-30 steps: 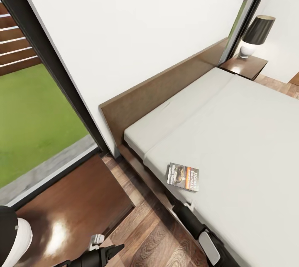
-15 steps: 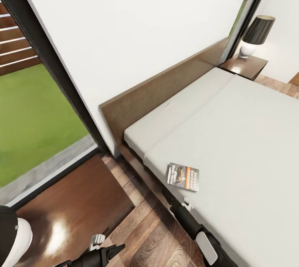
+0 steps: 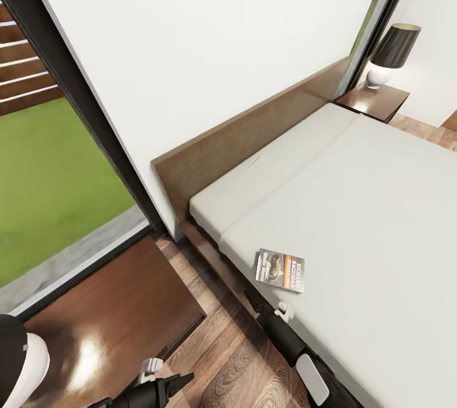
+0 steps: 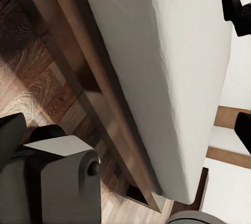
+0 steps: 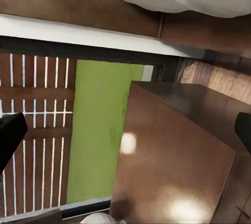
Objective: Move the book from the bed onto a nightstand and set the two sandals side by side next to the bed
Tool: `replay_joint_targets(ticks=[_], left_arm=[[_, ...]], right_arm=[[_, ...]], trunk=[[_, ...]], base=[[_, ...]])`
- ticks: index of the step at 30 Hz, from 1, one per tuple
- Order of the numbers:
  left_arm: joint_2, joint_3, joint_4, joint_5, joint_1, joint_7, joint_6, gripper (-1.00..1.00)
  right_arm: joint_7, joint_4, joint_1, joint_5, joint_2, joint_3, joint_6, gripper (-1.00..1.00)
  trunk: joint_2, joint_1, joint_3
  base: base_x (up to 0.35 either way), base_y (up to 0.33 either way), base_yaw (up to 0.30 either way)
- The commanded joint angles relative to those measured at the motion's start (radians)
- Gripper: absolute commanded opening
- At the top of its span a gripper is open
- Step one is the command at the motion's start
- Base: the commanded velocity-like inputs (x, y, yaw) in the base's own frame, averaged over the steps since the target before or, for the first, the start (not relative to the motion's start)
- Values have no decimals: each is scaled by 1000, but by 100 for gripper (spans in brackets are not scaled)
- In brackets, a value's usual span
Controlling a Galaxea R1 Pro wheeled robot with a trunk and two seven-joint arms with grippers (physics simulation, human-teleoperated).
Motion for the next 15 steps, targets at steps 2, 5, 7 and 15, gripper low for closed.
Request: replay_joint_targets(ticks=[2, 5, 7, 15], left_arm=[[0, -5, -1, 10, 0, -1, 10, 100], [0, -5, -1, 10, 0, -1, 10, 100], [0, -5, -1, 10, 0, -1, 10, 100], [0, -5, -1, 10, 0, -1, 10, 100]], right_arm=[[5, 1, 0, -12, 3, -4, 10, 100], [5, 2, 0, -61, 3, -4, 10, 100], [5, 2, 0, -107, 3, -4, 10, 100], [3, 4, 0, -358, 3, -3, 9, 100]], trunk=[[-1, 0, -1], [-1, 0, -1], [-1, 0, -1], [-1, 0, -1]], base=[[0, 0, 0], [0, 0, 0], [0, 0, 0], [0, 0, 0]])
